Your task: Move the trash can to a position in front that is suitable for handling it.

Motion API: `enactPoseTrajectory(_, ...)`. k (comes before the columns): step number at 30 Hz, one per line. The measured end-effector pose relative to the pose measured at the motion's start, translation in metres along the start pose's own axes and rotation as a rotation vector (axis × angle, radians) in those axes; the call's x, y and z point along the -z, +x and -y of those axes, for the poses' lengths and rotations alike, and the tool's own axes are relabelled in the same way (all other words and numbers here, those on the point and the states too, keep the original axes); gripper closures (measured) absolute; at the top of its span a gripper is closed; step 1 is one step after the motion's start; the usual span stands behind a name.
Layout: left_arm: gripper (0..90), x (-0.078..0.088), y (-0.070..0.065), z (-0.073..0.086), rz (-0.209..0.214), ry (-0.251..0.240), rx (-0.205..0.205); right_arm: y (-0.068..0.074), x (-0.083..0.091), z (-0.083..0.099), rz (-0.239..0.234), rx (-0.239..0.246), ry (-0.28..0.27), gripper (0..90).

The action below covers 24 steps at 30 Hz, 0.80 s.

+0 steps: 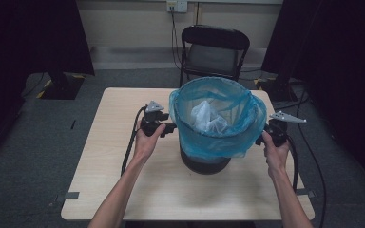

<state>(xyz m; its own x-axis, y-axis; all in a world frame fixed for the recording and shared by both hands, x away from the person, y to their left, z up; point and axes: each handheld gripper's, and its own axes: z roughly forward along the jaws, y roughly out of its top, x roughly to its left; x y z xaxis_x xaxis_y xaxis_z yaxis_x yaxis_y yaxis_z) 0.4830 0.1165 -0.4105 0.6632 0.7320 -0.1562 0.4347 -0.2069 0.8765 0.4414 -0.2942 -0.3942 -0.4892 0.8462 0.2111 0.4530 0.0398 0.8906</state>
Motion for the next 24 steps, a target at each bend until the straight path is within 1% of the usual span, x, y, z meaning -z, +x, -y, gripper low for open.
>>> enactPoseTrajectory(1,38.2,0.0,0.0,0.0,0.0,0.0,0.0,0.002,0.0,0.001,-0.008,0.001,0.0,43.3)
enactPoseTrajectory(3,38.2,0.009,-0.001,0.003,0.004,0.01,0.0,0.005,0.001,0.002,-0.025,0.007,0.004,43.3)
enactPoseTrajectory(5,38.3,0.015,-0.002,0.006,0.005,0.005,-0.002,0.009,0.001,0.003,-0.031,0.019,0.006,43.3)
enactPoseTrajectory(6,38.3,0.015,-0.002,0.006,0.005,0.005,-0.002,0.011,0.001,0.003,-0.031,0.022,0.006,43.3)
enactPoseTrajectory(8,38.4,0.024,-0.003,0.012,0.004,0.001,0.005,0.014,0.001,0.005,-0.046,0.021,0.006,43.3)
enactPoseTrajectory(11,39.0,0.029,-0.004,0.015,0.008,-0.005,0.008,0.017,0.002,0.006,-0.055,0.021,0.005,43.3)
enactPoseTrajectory(12,39.0,0.035,-0.006,0.02,0.013,-0.016,0.01,0.02,0.002,0.009,-0.067,0.014,0.001,43.2)
enactPoseTrajectory(14,39.0,0.037,-0.006,0.022,0.014,-0.017,0.01,0.021,0.002,0.01,-0.071,0.012,-0.002,43.2)
enactPoseTrajectory(15,38.9,0.04,-0.007,0.024,0.014,-0.022,0.009,0.024,0.003,0.012,-0.081,0.008,-0.002,43.2)
enactPoseTrajectory(16,38.9,0.045,-0.008,0.026,0.013,-0.017,0.002,0.025,0.003,0.012,-0.084,0.009,-0.003,43.2)
enactPoseTrajectory(17,38.9,0.045,-0.008,0.026,0.013,-0.017,0.002,0.025,0.003,0.012,-0.084,0.009,-0.003,43.2)
enactPoseTrajectory(18,39.0,0.047,-0.008,0.027,0.01,-0.018,0.0,0.028,0.003,0.013,-0.092,0.005,-0.003,43.3)
enactPoseTrajectory(19,39.0,0.051,-0.009,0.03,0.013,-0.018,0.014,0.03,0.003,0.014,-0.094,0.008,-0.003,43.3)
enactPoseTrajectory(20,39.0,0.051,-0.009,0.03,0.013,-0.018,0.014,0.03,0.003,0.014,-0.094,0.008,-0.003,43.3)
enactPoseTrajectory(22,39.0,0.057,-0.007,0.035,0.039,-0.029,0.037,0.034,0.003,0.015,-0.104,0.013,-0.002,43.4)
enactPoseTrajectory(23,38.9,0.057,-0.007,0.035,0.039,-0.029,0.037,0.035,0.004,0.015,-0.108,0.015,0.0,43.4)
enactPoseTrajectory(24,38.9,0.059,-0.006,0.038,0.048,-0.032,0.038,0.035,0.004,0.015,-0.108,0.015,0.0,43.4)
